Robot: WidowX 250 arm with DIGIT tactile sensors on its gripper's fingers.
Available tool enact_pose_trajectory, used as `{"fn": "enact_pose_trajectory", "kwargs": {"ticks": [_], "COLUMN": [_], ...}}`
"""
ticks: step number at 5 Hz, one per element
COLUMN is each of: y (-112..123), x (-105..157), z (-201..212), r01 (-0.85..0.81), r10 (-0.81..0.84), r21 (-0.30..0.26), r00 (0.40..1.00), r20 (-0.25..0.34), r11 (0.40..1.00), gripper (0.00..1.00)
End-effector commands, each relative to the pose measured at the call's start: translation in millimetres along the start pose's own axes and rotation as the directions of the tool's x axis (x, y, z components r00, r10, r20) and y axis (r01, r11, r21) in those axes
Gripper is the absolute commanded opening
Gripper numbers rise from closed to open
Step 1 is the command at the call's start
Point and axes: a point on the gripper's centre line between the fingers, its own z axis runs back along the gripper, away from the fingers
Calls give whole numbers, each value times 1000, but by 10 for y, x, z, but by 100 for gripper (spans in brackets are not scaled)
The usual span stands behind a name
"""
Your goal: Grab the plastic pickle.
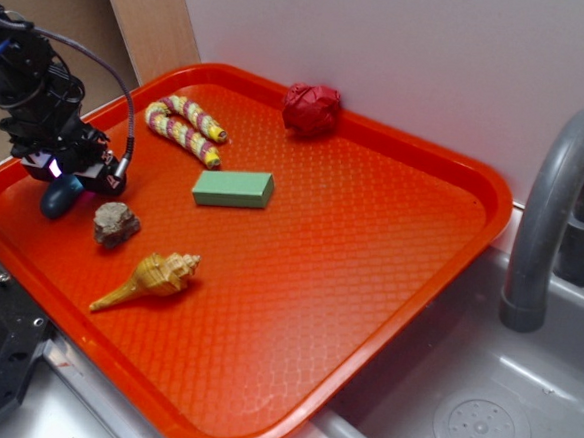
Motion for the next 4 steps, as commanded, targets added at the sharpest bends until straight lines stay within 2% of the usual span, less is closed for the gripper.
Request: {"fn": "enact_pose_trajectory", "kwargs": {"ticks": [1, 2, 4], "y": [-163, -614, -1327], "x": [107, 281, 409], "z": [387, 796, 1587], "r01": [212, 330, 422], "r10": [-207, -314, -421], "r21": [52, 92, -4], "r00": [974, 937, 902], "r20": [-98, -151, -93], "r11": [976, 940, 906], "gripper": [0, 0, 0]}}
